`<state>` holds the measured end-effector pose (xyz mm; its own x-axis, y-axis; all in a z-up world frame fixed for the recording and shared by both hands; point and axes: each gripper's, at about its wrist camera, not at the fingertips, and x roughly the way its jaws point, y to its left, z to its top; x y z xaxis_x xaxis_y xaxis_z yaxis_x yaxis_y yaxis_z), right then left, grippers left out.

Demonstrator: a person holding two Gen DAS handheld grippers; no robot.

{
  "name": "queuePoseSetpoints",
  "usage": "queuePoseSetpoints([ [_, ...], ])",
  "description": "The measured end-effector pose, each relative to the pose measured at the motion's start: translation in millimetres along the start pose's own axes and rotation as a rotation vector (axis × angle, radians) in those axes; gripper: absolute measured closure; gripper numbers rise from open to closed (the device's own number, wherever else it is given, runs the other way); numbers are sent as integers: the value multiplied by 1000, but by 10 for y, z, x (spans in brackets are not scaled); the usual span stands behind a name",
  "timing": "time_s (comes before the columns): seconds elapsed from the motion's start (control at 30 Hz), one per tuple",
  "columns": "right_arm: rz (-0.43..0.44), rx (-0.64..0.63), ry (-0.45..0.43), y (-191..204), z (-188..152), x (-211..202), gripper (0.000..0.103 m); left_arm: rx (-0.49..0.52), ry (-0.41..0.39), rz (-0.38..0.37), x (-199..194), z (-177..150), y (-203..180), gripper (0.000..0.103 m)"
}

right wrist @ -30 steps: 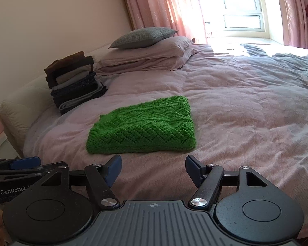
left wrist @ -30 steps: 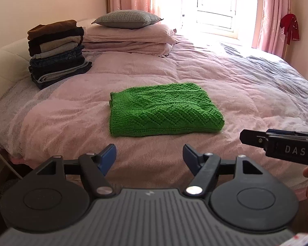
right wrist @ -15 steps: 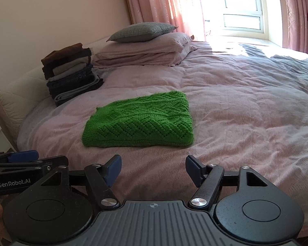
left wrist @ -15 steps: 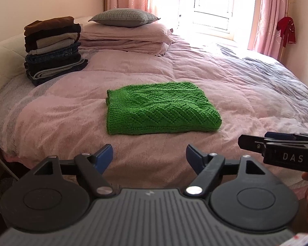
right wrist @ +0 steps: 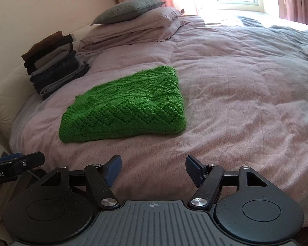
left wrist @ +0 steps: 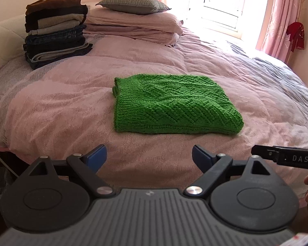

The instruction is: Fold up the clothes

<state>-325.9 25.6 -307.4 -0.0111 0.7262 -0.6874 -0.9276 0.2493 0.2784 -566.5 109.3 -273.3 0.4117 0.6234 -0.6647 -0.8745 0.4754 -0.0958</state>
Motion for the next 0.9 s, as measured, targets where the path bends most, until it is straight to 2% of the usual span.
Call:
queuePoseSetpoints([
  [0.3,5,-42,50,-44,195,338,37,-13,5,-27,354,213,67,15],
  [0.47,29,-40,28,-188,365,463,37,-23,19,-30,601,417,246,15],
  [0.63,86,-10,-23,-471,668,625,37,-132,20,-102,882,664,634,15],
  [0.73,146,97,-10,-759,853,848,37,-199,55,-142,1117,758,837,15],
  [0.9,295,256,50,-1123,1022,1210,37,-354,137,-263,1537,752,1133,15],
])
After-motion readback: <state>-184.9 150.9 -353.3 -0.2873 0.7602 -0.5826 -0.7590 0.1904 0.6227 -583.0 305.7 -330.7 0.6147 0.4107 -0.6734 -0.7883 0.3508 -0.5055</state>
